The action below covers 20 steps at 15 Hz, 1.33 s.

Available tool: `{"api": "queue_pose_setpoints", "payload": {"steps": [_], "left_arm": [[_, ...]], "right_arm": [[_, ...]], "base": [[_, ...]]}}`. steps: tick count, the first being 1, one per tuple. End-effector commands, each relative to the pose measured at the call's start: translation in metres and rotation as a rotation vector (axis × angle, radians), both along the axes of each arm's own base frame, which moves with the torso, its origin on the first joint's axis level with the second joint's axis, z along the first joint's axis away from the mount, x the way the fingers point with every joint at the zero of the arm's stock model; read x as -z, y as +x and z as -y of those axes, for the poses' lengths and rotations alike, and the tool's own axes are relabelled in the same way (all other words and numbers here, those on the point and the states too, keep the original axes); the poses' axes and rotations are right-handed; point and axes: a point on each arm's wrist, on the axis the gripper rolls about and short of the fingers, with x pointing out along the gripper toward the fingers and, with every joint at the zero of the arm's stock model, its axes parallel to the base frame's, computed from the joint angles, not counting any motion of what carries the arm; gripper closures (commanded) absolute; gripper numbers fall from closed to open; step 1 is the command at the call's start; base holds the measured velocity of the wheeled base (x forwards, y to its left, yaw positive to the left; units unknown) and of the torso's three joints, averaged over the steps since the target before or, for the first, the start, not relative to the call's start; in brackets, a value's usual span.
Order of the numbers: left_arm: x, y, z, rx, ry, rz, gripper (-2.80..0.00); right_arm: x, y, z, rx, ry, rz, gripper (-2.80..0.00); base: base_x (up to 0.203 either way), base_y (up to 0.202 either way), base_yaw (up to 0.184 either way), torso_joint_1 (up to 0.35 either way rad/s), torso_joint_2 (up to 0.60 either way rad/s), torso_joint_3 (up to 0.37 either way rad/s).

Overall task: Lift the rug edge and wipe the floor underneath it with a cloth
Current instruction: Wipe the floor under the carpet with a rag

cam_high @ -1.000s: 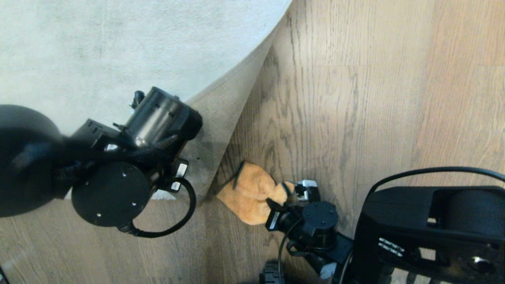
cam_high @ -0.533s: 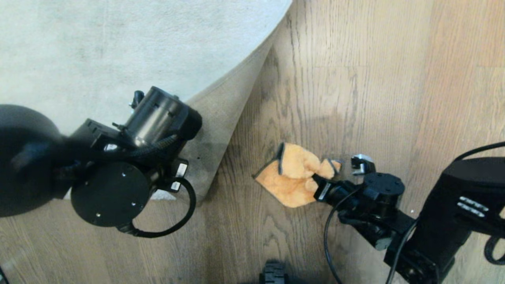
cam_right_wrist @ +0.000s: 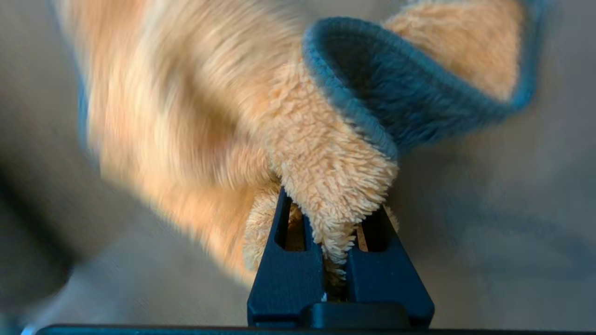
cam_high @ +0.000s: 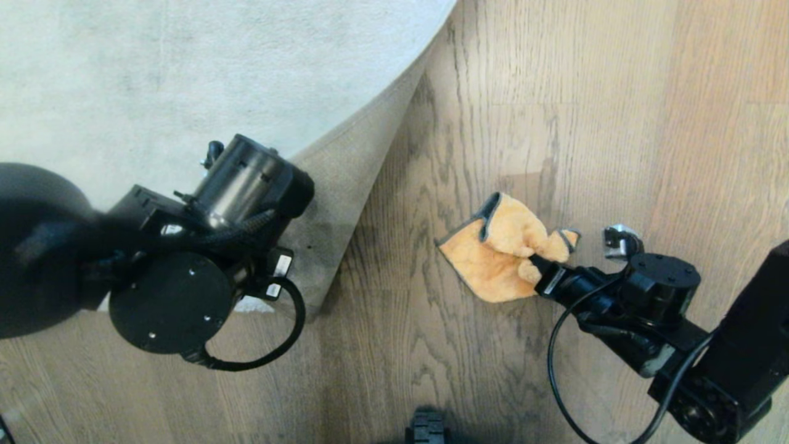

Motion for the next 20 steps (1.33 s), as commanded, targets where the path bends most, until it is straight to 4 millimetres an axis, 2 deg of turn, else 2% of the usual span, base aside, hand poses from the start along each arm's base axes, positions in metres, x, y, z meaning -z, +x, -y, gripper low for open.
{"api": "queue_pose_setpoints", "payload": {"steps": [1, 6, 8, 11, 13, 15, 18, 20], "left_arm": [[0.0, 0.0, 0.0, -0.004, 0.003, 0.001, 0.0], [0.002, 0.001, 0.001, -0.004, 0.007, -0.003, 0.0], [0.002, 0.001, 0.001, -0.004, 0.009, -0.005, 0.0], [0.003, 0.002, 0.001, -0.005, 0.012, -0.007, 0.0], [0.004, 0.002, 0.002, -0.005, 0.014, -0.009, 0.0], [0.004, 0.002, 0.002, -0.005, 0.015, -0.01, 0.0], [0.004, 0.002, 0.002, -0.005, 0.015, -0.01, 0.0], [0.004, 0.003, 0.002, -0.005, 0.014, -0.01, 0.0]], "right_arm": [[-0.002, -0.016, -0.026, -0.101, 0.016, 0.025, 0.0], [0.012, -0.059, -0.12, -0.344, 0.043, 0.009, 0.0], [0.022, -0.062, -0.152, -0.403, 0.058, 0.02, 0.0], [0.038, -0.06, -0.181, -0.424, 0.065, 0.025, 0.0], [0.048, -0.06, -0.189, -0.416, 0.055, 0.016, 0.0], [0.056, -0.059, -0.187, -0.382, 0.04, -0.002, 0.0], [0.057, -0.049, -0.168, -0.306, 0.032, -0.027, 0.0], [0.047, -0.037, -0.148, -0.246, 0.038, -0.019, 0.0]], "base": [[0.0, 0.0, 0.0, 0.0, 0.0, 0.0], [0.0, 0.0, 0.0, 0.0, 0.0, 0.0], [0.0, 0.0, 0.0, 0.0, 0.0, 0.0], [0.0, 0.0, 0.0, 0.0, 0.0, 0.0], [0.0, 0.0, 0.0, 0.0, 0.0, 0.0], [0.0, 0.0, 0.0, 0.0, 0.0, 0.0], [0.0, 0.0, 0.0, 0.0, 0.0, 0.0], [0.0, 0.0, 0.0, 0.0, 0.0, 0.0]]}}
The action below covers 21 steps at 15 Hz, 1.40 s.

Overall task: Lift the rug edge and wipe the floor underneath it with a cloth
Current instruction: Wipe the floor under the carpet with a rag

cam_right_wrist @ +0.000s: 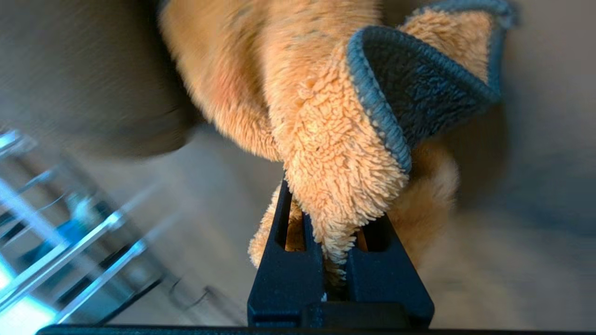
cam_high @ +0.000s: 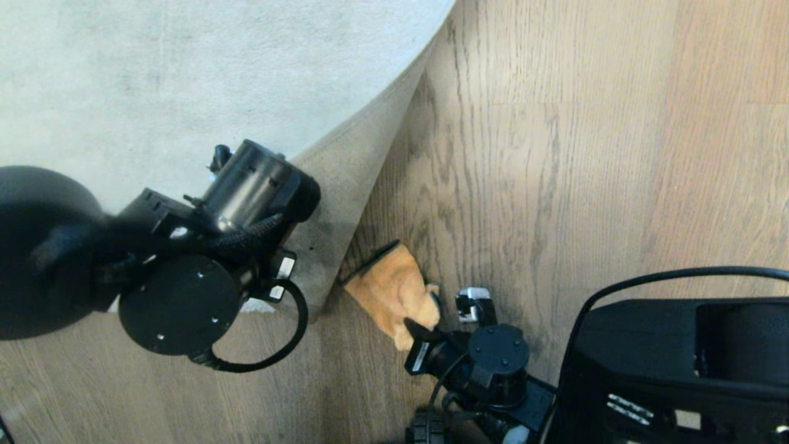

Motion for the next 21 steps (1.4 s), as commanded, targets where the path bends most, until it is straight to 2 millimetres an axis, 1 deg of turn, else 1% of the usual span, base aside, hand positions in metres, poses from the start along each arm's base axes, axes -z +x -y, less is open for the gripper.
{"api": "queue_pose_setpoints", "payload": {"steps": [1, 3, 5, 7, 9, 10, 11, 12, 15, 19, 21], "left_arm": [[0.001, 0.0, 0.0, -0.004, 0.005, 0.0, 0.0], [0.001, 0.0, 0.0, -0.004, 0.005, 0.0, 0.0], [0.001, 0.0, 0.0, -0.003, 0.005, 0.0, 0.0], [0.001, 0.0, 0.001, -0.003, 0.006, -0.001, 0.0], [0.001, 0.0, 0.0, -0.003, 0.005, 0.0, 0.0], [0.001, 0.0, 0.0, -0.003, 0.005, 0.0, 0.0], [0.001, 0.0, 0.0, -0.004, 0.005, 0.0, 0.0], [0.001, 0.0, 0.0, -0.003, 0.006, -0.001, 0.0], [0.001, 0.0, 0.0, -0.003, 0.005, 0.0, 0.0], [0.0, -0.001, 0.0, -0.004, 0.003, 0.003, 0.0], [0.0, 0.0, 0.0, -0.006, 0.005, 0.005, 0.0]], "right_arm": [[-0.02, 0.01, 0.019, 0.058, 0.054, 0.046, 0.0], [-0.043, 0.019, 0.046, 0.125, 0.086, 0.076, 0.0], [-0.06, 0.021, 0.077, 0.196, 0.099, 0.094, 0.0], [-0.072, 0.014, 0.109, 0.255, 0.094, 0.096, 0.0], [-0.083, 0.003, 0.138, 0.311, 0.094, 0.102, 0.0], [-0.086, -0.004, 0.15, 0.331, 0.091, 0.1, 0.0], [-0.087, -0.011, 0.157, 0.339, 0.084, 0.094, 0.0], [-0.088, -0.014, 0.16, 0.342, 0.084, 0.098, 0.0], [-0.09, -0.014, 0.16, 0.338, 0.054, 0.122, 0.0], [-0.097, -0.018, 0.162, 0.339, 0.058, 0.143, 0.0], [-0.103, -0.021, 0.174, 0.37, 0.023, 0.178, 0.0]], "base": [[0.0, 0.0, 0.0, 0.0, 0.0, 0.0], [0.0, 0.0, 0.0, 0.0, 0.0, 0.0], [0.0, 0.0, 0.0, 0.0, 0.0, 0.0], [0.0, 0.0, 0.0, 0.0, 0.0, 0.0], [0.0, 0.0, 0.0, 0.0, 0.0, 0.0], [0.0, 0.0, 0.0, 0.0, 0.0, 0.0], [0.0, 0.0, 0.0, 0.0, 0.0, 0.0], [0.0, 0.0, 0.0, 0.0, 0.0, 0.0], [0.0, 0.0, 0.0, 0.0, 0.0, 0.0], [0.0, 0.0, 0.0, 0.0, 0.0, 0.0], [0.0, 0.0, 0.0, 0.0, 0.0, 0.0]]}}
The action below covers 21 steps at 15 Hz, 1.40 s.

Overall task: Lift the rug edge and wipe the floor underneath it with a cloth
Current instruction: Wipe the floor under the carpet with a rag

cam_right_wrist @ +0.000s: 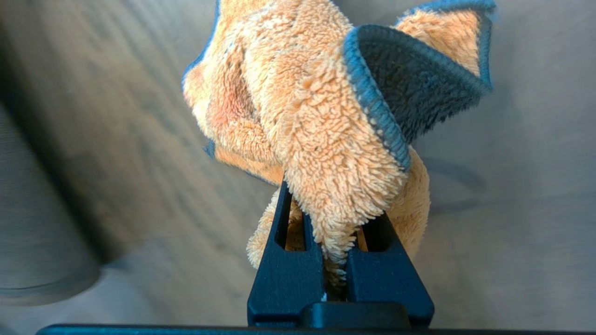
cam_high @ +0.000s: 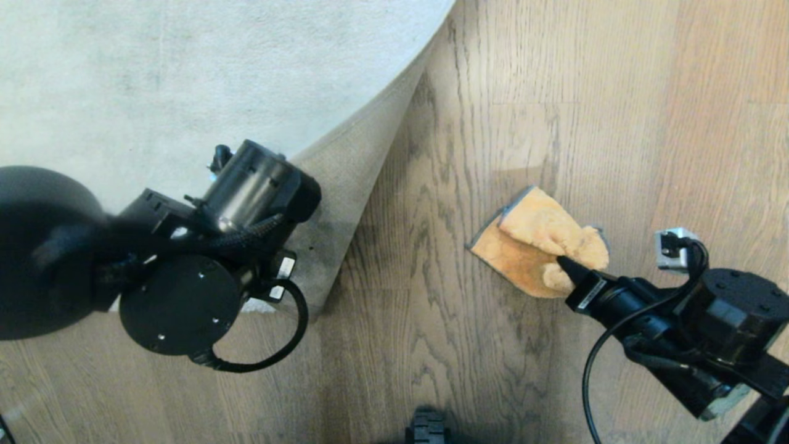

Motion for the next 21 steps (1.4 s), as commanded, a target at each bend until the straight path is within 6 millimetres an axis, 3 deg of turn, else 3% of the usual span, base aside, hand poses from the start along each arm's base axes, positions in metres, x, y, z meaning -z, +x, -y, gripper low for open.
{"api": "queue_pose_setpoints", "payload": {"steps": [1, 9, 16, 21], "left_arm": [[0.0, 0.0, 0.0, -0.004, 0.003, 0.003, 0.0], [0.002, 0.0, 0.001, 0.0, 0.007, -0.004, 0.0], [0.002, 0.0, 0.001, -0.006, 0.0, 0.0, 0.0], [0.002, 0.001, 0.002, -0.006, 0.0, 0.0, 0.0]], "right_arm": [[-0.014, -0.006, 0.014, 0.032, -0.006, 0.074, 0.0], [-0.052, -0.044, 0.08, 0.113, -0.179, 0.246, 0.0], [-0.07, -0.094, 0.091, 0.103, -0.205, 0.258, 0.0], [-0.072, -0.13, 0.096, 0.112, -0.222, 0.304, 0.0]], "base": [[0.0, 0.0, 0.0, 0.0, 0.0, 0.0], [0.0, 0.0, 0.0, 0.0, 0.0, 0.0], [0.0, 0.0, 0.0, 0.0, 0.0, 0.0], [0.0, 0.0, 0.0, 0.0, 0.0, 0.0]]}}
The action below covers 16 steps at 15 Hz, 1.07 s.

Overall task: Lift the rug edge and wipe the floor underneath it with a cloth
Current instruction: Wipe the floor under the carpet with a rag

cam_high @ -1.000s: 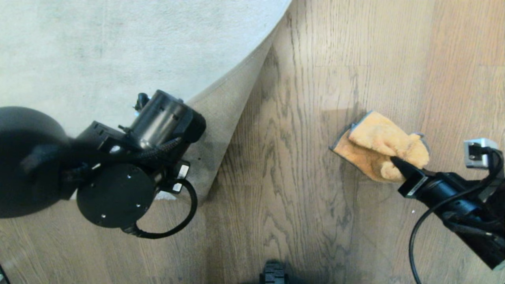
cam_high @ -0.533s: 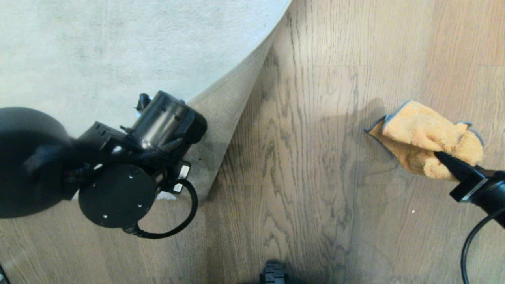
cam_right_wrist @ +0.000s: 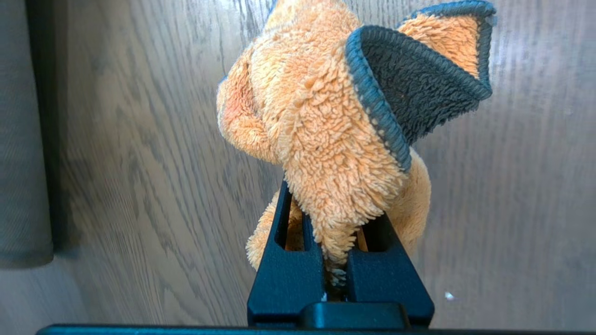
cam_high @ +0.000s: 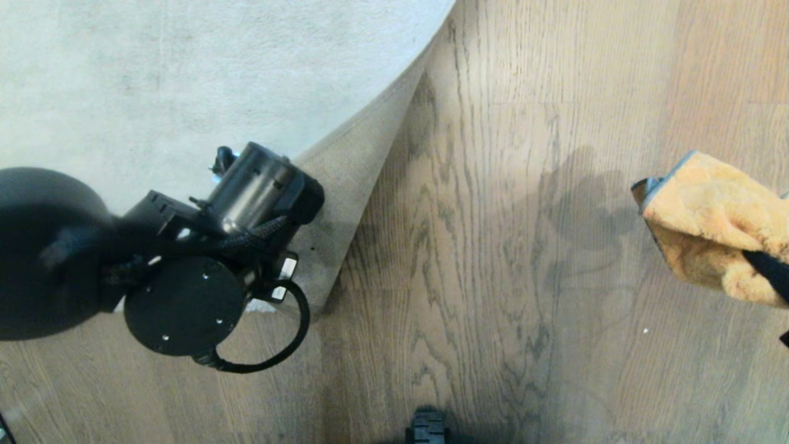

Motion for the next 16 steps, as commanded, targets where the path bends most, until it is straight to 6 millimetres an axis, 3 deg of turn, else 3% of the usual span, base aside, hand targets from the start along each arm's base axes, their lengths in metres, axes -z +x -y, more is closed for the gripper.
{"api": "queue_pose_setpoints", "payload": {"steps": [1, 6, 10, 16], "left_arm": [[0.0, 0.0, 0.0, -0.005, 0.004, 0.003, 0.0], [0.001, 0.001, 0.0, -0.01, 0.011, 0.002, 0.0], [0.002, 0.001, 0.001, -0.01, 0.011, 0.001, 0.0], [0.003, 0.001, 0.001, -0.01, 0.014, -0.001, 0.0]], "right_arm": [[-0.006, -0.024, 0.003, 0.004, -0.009, 0.078, 0.0], [0.001, -0.067, 0.008, 0.023, -0.078, 0.112, 0.0], [0.028, -0.106, 0.013, 0.038, -0.143, 0.054, 0.0], [0.065, -0.105, 0.015, 0.132, -0.259, -0.128, 0.0]], "base": [[0.0, 0.0, 0.0, 0.0, 0.0, 0.0], [0.0, 0.0, 0.0, 0.0, 0.0, 0.0], [0.0, 0.0, 0.0, 0.0, 0.0, 0.0], [0.0, 0.0, 0.0, 0.0, 0.0, 0.0]]}}
